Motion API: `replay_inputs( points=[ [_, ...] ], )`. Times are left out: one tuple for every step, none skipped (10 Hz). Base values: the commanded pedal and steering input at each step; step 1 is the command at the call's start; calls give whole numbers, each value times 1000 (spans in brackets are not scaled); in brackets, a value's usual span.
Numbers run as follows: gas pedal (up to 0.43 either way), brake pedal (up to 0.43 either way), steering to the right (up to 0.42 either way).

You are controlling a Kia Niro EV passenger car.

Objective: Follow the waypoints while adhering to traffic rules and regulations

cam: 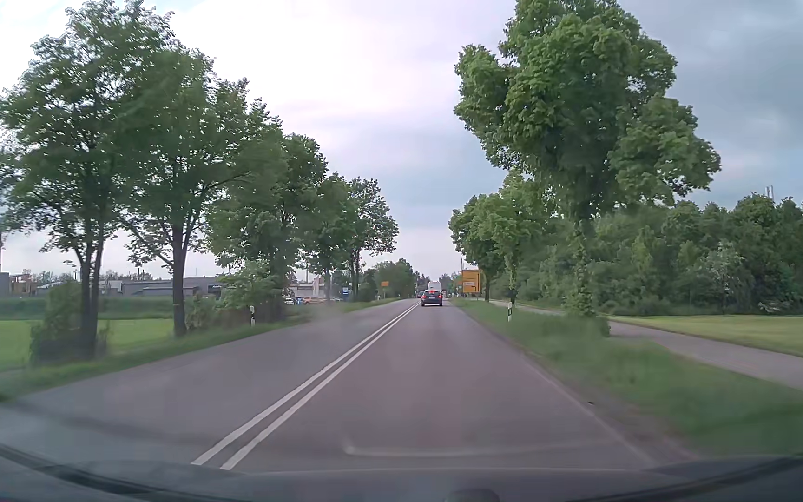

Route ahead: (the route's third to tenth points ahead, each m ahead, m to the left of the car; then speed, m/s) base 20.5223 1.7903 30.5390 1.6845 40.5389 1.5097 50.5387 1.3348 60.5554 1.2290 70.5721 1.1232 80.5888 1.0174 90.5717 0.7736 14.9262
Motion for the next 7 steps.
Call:
replay_inputs(
  points=[
    [118, 0, 0],
    [118, 0, 1],
    [118, 0, 0],
    [118, 0, 1],
    [118, 0, 0],
    [118, 0, 1],
    [118, 0, 1]
  ],
)
